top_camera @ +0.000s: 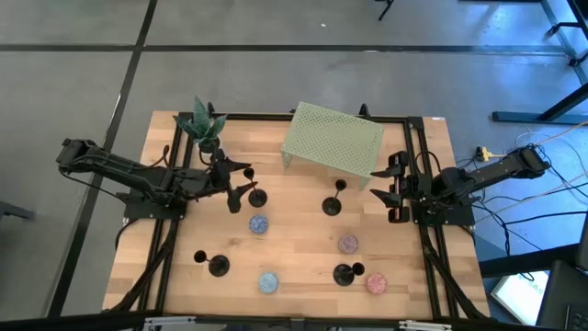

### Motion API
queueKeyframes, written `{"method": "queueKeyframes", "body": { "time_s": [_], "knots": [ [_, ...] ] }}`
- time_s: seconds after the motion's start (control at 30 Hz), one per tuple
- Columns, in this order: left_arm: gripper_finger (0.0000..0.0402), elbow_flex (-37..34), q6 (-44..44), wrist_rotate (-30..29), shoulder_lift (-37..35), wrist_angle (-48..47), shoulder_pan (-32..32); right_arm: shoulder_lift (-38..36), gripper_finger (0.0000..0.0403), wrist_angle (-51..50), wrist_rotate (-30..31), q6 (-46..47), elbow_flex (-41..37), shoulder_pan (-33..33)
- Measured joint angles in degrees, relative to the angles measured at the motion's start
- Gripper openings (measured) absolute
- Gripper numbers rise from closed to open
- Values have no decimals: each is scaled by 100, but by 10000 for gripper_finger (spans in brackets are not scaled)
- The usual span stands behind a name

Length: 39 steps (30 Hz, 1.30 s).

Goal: Pick & Place candle stick holders
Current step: Put the black candle holder on the shelf

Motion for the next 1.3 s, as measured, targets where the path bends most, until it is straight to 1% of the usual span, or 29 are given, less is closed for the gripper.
{"method": "queueKeyframes", "body": {
  "time_s": [0.07,0.17,0.37,0.53,0.6,0.73,0.9,1.03,1.17,1.23,1.3],
  "knots": [
    [274,0,73,-3,20,62,0,0,209,-2,0,0,0,-2],
    [252,0,82,-90,19,100,0,0,209,-2,0,0,0,-2],
    [185,0,81,-184,19,141,0,0,209,-2,0,0,-2,-2],
    [135,0,-30,-94,19,559,-13,0,209,-17,0,-1,-2,-2],
    [126,0,-21,-95,19,799,-33,0,209,-17,0,0,-2,-2],
    [129,86,222,29,18,1118,-79,0,209,-17,0,2,-2,-1],
    [139,675,715,532,58,1094,-92,-2,209,-18,1,-3,-4,-2],
    [134,1446,1206,926,238,653,-40,0,209,-20,2,-17,-4,-2],
    [134,2240,1265,1207,589,365,190,-2,209,-15,2,-11,-4,-1],
    [135,2642,1426,1426,803,183,358,-2,209,-15,2,-9,-4,0],
    [135,3054,1580,1487,1045,-84,569,-2,209,-11,2,-6,-4,-2]
  ]
}}
